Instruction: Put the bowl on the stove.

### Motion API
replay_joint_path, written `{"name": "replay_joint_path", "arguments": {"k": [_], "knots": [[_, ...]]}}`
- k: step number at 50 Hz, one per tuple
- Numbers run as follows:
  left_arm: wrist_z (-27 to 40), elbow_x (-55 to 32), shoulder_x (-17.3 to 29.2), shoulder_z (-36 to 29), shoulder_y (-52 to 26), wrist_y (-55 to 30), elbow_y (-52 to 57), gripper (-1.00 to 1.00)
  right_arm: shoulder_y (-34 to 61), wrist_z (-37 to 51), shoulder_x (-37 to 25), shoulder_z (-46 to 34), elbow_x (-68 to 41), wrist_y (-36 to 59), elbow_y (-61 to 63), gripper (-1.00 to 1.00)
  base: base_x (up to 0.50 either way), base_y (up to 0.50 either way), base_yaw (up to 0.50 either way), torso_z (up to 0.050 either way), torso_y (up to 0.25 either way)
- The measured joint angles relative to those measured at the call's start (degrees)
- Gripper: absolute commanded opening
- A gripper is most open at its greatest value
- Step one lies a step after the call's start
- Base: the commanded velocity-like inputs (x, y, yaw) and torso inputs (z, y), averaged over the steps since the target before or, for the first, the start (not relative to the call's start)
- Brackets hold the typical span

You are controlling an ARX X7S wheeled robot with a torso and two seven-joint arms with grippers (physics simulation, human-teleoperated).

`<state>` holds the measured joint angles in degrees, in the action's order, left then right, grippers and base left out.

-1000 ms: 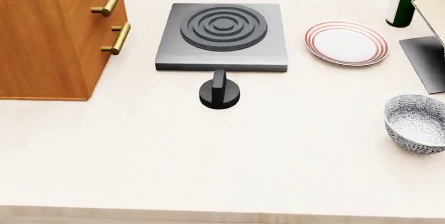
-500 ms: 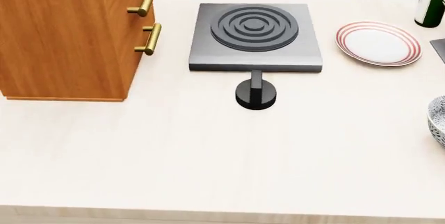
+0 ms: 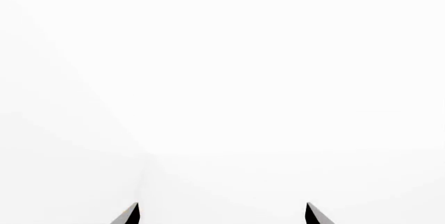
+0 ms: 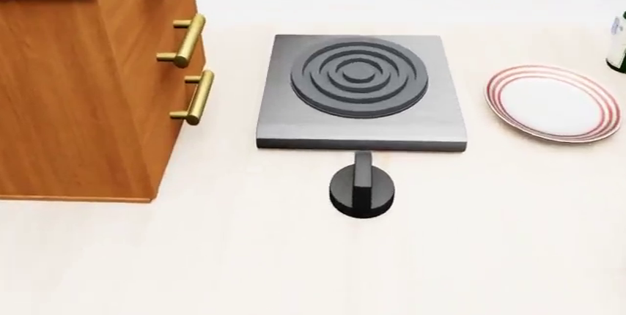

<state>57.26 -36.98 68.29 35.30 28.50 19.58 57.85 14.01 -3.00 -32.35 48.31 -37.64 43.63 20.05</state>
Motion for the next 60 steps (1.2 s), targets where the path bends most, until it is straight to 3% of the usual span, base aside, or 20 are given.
{"name": "replay_joint_path", "arguments": {"k": [39,49,60], "knots": [[0.71,0.52,1.01,-4.04,-2.11,1.11,-1.07,1.0,-0.53,-0.76,-0.99,-3.61,0.94,0.16,-0.93,1.0,0.49,0.0,0.0,0.0,0.001],[1.21,0.97,1.5,-6.51,-3.34,1.99,-1.68,1.0,1.36,-2.9,-7.81,-8.23,-0.14,5.26,-2.11,1.0,0.0,0.0,0.0,0.0,0.0],[1.03,0.96,1.19,-7.69,-3.99,2.72,-2.25,1.0,-0.45,-11.14,-18.92,-14.23,-2.9,12.84,-4.41,1.0,0.0,0.0,0.0,0.0,0.0]]}}
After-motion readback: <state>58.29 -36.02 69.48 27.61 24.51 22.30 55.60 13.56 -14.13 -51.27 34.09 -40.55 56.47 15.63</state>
